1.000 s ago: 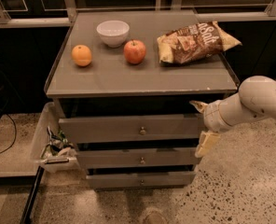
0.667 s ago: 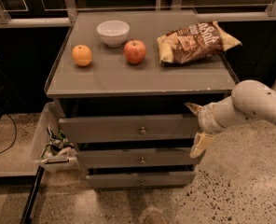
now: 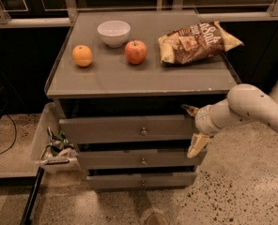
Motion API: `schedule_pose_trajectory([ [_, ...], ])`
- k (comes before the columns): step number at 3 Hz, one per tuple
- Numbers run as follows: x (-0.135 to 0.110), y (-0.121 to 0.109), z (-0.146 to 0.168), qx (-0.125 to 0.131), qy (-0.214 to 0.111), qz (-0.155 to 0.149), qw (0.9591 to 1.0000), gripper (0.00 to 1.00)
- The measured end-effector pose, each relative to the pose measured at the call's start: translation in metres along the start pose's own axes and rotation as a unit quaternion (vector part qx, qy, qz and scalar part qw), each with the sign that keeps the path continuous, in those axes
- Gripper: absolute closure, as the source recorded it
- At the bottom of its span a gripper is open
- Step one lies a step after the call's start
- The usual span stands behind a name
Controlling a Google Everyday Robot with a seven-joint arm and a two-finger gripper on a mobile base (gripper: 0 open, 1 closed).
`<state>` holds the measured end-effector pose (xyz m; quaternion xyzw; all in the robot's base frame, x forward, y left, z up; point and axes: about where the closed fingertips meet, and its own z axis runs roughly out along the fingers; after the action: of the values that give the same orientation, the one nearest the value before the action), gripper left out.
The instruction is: Open top drawer
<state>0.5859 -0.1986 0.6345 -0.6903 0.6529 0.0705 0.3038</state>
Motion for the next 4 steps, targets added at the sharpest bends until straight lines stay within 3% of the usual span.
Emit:
schedule_pose_trajectory([
  [1,0.0028,-0.0059,0.0086,0.0,-0.009,0.0,1.0,0.0],
  [2,0.003,-0.0063,0.0091,0.0,-0.01,0.0,1.0,0.15],
  [4,-0.0003,-0.0092,0.0038,0.0,-0.01,0.0,1.0,0.61],
])
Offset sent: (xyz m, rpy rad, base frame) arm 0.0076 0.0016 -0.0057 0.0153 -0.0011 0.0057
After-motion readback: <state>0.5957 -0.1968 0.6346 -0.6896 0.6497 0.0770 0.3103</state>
